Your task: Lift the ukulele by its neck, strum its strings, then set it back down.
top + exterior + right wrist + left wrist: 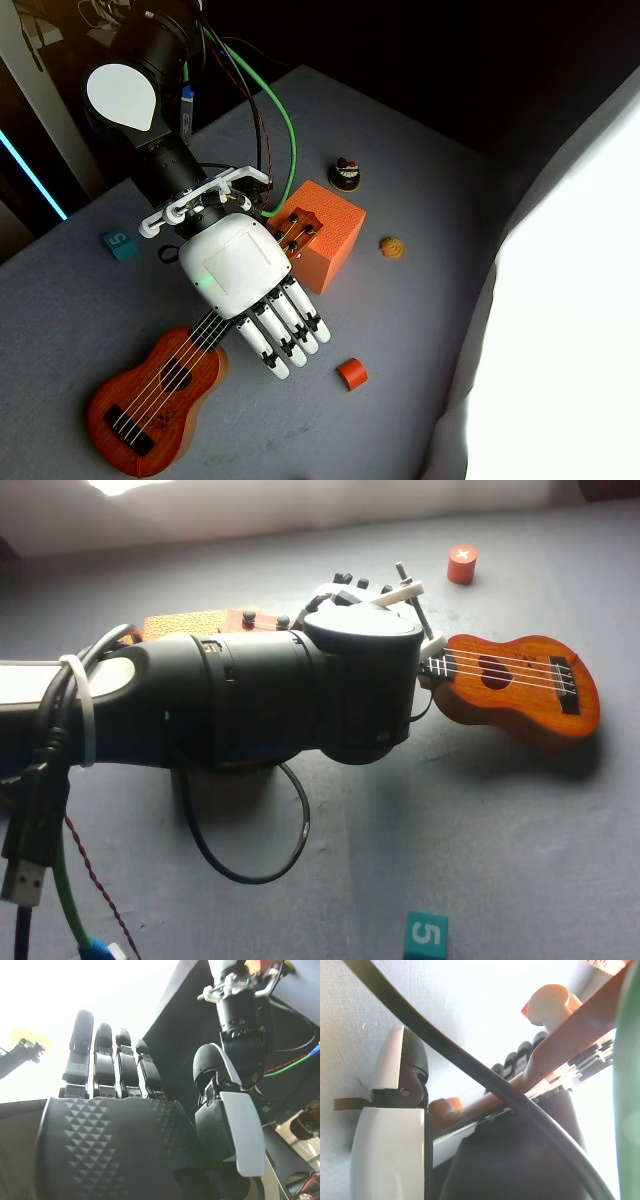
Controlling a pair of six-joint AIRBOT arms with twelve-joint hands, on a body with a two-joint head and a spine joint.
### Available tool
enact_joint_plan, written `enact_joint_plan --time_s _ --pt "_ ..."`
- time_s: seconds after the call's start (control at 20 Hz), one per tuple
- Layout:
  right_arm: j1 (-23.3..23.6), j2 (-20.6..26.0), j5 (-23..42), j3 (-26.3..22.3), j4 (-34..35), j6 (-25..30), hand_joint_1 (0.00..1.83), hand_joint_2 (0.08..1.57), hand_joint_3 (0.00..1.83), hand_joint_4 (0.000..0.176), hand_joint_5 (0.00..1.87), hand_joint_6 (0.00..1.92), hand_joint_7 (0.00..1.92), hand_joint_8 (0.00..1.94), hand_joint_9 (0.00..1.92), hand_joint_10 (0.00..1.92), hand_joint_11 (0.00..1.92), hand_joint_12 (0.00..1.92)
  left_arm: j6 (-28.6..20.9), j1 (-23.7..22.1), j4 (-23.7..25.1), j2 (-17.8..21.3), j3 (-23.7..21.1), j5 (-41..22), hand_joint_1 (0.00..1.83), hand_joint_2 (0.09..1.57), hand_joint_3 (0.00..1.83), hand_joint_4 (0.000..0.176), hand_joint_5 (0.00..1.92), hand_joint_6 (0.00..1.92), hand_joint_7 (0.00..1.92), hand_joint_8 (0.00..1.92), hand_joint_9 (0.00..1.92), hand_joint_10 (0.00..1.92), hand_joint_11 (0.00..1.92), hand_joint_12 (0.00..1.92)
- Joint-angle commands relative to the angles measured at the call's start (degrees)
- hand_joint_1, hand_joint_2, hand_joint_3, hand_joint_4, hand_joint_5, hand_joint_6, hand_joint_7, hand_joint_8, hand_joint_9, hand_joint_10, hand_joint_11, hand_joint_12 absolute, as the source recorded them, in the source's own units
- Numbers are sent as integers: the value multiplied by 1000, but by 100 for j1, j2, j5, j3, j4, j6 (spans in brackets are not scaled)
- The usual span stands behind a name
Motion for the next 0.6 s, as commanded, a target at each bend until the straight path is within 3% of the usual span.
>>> enact_joint_plan --time_s 0.0,0.05,0.1,0.15,0.2,0.25,0.35,0.4,0.45,0.5,0.55 --pt "103 44 711 -1 -4 -23 232 1365 0 0 56 19 114 3 0 340 0 724 14 -9 440 -15 -3 38 1220 1066 0 0 45 18 0 0 0 0 0 0" --pt "105 45 717 3 -4 -24 232 1366 0 0 54 17 105 1 0 330 0 676 14 -9 440 -16 -4 28 1220 1045 0 0 159 23 52 19 22 8 0 109" --pt "105 45 717 4 -4 -24 223 1367 1 0 54 15 111 2 0 353 0 730 14 -11 440 -16 -5 22 1189 1067 0 1 361 77 246 91 209 127 0 570" --pt "105 45 715 4 -6 -24 204 1375 4 0 43 10 95 1 0 336 0 741 14 -12 440 -16 -6 16 1125 1070 2 6 363 656 271 810 193 964 0 1119" --pt "106 44 714 3 -7 -24 238 1364 0 0 64 18 124 8 12 370 0 847 14 -13 440 -16 -6 11 1091 1085 4 0 249 1232 217 1367 185 1478 0 1640" --pt "110 44 714 3 -8 -24 250 1358 0 0 79 22 140 7 2 431 0 921 14 -15 440 -16 -4 2 1091 1074 0 0 337 1529 200 1810 188 1832 18 1865" --pt "115 44 714 1 -12 -24 248 1359 0 0 76 19 127 4 0 398 0 931 14 -20 440 -16 4 -13 1071 1008 0 0 640 1638 508 1917 537 1917 532 1919" --pt "116 43 711 1 -19 -24 227 1365 2 0 67 14 118 1 0 357 0 889 14 -23 440 -16 8 -20 1058 1092 23 8 874 1224 636 1920 667 1920 698 1921" --pt "117 43 711 0 -35 -23 221 1372 3 0 53 7 103 0 0 330 0 835 14 -25 440 -16 14 -25 1075 1073 9 63 1016 1001 806 1921 866 1921 913 1921" --pt "118 43 710 -1 -41 -23 218 1372 3 0 58 9 105 2 0 327 0 823 14 -26 440 -16 17 -26 1090 999 0 0 1000 1340 976 1921 1048 1921 1103 1921" --pt "122 42 710 -3 -46 -23 210 1373 2 0 50 6 104 1 0 334 0 773 14 -28 440 -16 22 -27 1145 1049 10 0 1037 1689 1176 1921 1264 1921 1305 1921"
